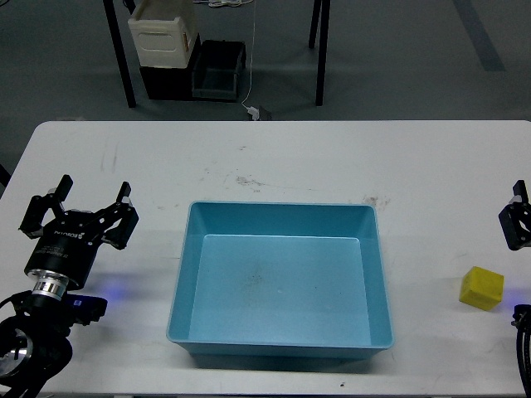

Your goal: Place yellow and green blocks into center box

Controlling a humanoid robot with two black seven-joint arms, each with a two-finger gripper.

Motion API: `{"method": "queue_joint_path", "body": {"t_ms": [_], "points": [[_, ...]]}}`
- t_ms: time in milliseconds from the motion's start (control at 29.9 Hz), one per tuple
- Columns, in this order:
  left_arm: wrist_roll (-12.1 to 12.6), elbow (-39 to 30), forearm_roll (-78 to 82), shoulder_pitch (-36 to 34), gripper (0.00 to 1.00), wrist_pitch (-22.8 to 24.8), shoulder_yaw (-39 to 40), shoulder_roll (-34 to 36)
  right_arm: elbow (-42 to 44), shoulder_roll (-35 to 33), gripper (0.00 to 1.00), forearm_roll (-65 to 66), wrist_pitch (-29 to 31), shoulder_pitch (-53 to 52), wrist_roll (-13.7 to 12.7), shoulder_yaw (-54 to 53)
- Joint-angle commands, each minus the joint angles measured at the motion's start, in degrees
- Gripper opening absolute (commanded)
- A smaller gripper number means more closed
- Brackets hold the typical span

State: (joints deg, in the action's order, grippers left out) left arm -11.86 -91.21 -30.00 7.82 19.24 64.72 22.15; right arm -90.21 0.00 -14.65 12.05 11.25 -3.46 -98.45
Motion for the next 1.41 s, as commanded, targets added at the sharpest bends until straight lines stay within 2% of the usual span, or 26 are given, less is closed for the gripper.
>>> {"method": "queue_joint_path", "body": {"t_ms": [0, 167, 435, 535, 803, 1037, 1104, 1138, 1171, 1271, 1305, 1338, 1372], "points": [[-0.1, 0.2, 0.2, 0.0, 1.00, -0.1, -0.1, 0.2, 0.5, 0.0, 1.00, 0.1, 0.1, 0.1, 0.2, -0.3], [-2.2, 0.2, 0.2, 0.0, 1.00, 0.3, -0.4, 0.1, 1.6, 0.0, 1.00, 0.1, 0.3, 0.2, 0.2, -0.6], [-2.4, 0.3, 0.2, 0.0, 1.00, 0.3, -0.2, 0.0, 4.4, 0.0, 1.00, 2.9, 1.7, -1.7, 0.9, -2.7], [-2.4, 0.4, 0.2, -0.1, 1.00, -0.3, -0.1, 0.0, 6.8, 0.0, 1.00, 12.1, 1.8, -6.7, 1.0, -3.2], [-2.4, 0.4, 0.1, -0.1, 1.00, -0.2, 0.0, -0.1, 11.3, -14.9, 1.00, 49.1, 0.7, -20.5, 1.0, -1.1], [-2.5, 0.5, 0.1, 0.0, 1.00, -0.2, 0.0, -0.1, 16.2, -25.1, 1.00, 66.7, -0.4, -35.3, 1.4, 13.6], [-2.5, 0.9, 0.0, 0.0, 1.00, -0.1, 0.0, -0.1, 17.4, -28.8, 1.00, 72.1, -0.4, -39.4, 3.9, 19.6], [-2.5, 1.1, 0.1, 0.0, 1.00, 0.0, 0.1, -0.1, 18.5, -30.4, 1.00, 74.9, -0.2, -41.8, 6.8, 23.0], [-2.5, 1.2, 0.0, 0.0, 1.00, 0.0, 0.1, -0.2, 19.7, -31.8, 1.00, 77.3, -0.2, -43.9, 10.5, 26.3], [-2.5, 1.3, 0.0, 0.0, 1.00, 0.0, 0.1, -0.2, 24.5, -36.1, 1.00, 82.7, 0.0, -50.5, 25.0, 37.3], [-2.5, 1.3, 0.0, 0.0, 1.00, 0.0, 0.1, -0.2, 25.5, -37.5, 1.00, 83.9, 0.1, -52.9, 28.6, 40.8], [-2.5, 1.3, 0.0, 0.0, 1.00, 0.0, 0.1, -0.2, 26.0, -39.3, 1.00, 85.0, 0.2, -55.8, 31.5, 45.1], [-2.5, 1.3, 0.0, 0.0, 1.00, 0.0, 0.1, -0.2, 26.0, -40.9, 1.00, 85.8, 0.3, -58.1, 31.5, 49.0]]}}
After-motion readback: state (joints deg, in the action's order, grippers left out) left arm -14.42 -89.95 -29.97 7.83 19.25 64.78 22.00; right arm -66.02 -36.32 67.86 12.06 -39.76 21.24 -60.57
